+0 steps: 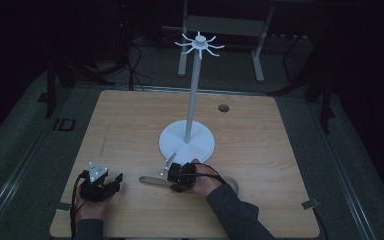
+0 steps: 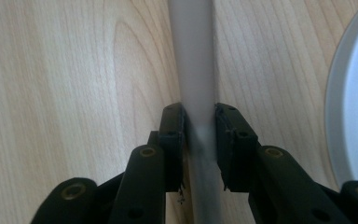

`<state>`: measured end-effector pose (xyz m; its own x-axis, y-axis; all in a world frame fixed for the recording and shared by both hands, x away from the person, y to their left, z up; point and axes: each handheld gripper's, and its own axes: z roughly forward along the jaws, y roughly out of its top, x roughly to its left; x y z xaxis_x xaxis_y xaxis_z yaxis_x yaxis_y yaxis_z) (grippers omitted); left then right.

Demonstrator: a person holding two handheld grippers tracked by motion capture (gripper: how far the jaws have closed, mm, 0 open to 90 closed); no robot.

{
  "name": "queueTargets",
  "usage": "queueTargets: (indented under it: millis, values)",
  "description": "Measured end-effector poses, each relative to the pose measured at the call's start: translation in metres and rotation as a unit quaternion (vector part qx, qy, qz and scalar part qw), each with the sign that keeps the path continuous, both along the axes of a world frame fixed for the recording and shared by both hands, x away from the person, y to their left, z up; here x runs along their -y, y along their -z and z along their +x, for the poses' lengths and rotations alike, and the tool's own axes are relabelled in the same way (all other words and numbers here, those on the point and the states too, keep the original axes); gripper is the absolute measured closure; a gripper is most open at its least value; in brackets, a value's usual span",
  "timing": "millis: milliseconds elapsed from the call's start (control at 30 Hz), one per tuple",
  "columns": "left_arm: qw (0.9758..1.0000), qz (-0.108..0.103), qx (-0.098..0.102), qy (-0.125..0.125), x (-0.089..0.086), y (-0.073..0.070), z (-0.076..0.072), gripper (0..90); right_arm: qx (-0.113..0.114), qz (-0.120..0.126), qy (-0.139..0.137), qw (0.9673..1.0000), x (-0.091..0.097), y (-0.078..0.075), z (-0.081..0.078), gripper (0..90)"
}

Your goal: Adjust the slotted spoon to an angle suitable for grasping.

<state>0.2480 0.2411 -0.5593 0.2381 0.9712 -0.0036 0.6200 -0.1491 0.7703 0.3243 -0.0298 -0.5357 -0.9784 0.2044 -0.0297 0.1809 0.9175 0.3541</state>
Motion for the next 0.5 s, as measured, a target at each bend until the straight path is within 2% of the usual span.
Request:
queueTargets:
  millis: [100, 333, 400, 500]
  values:
    - [1.0, -0.001, 0.001, -0.001, 0.0, 0.0, 0.0, 43.2, 0.015, -0.011, 0.008, 0.9998, 0.006, -0.001, 0.002, 74.6]
    - [1.0, 0.001, -0.001, -0.001, 0.0, 0.0, 0.0, 43.2, 0.021, 0.009, 0.057, 0.9981, 0.038, -0.013, 0.009, 74.7]
    - [1.0, 0.002, -0.002, 0.0, 0.0, 0.0, 0.0, 43.2, 0.023, 0.013, 0.076, 0.9968, 0.049, -0.017, 0.011, 74.7]
    - [1.0, 0.002, -0.003, 0.001, 0.001, 0.001, 0.0, 43.2, 0.018, 0.018, 0.116, 0.9929, 0.066, -0.018, 0.016, 74.7]
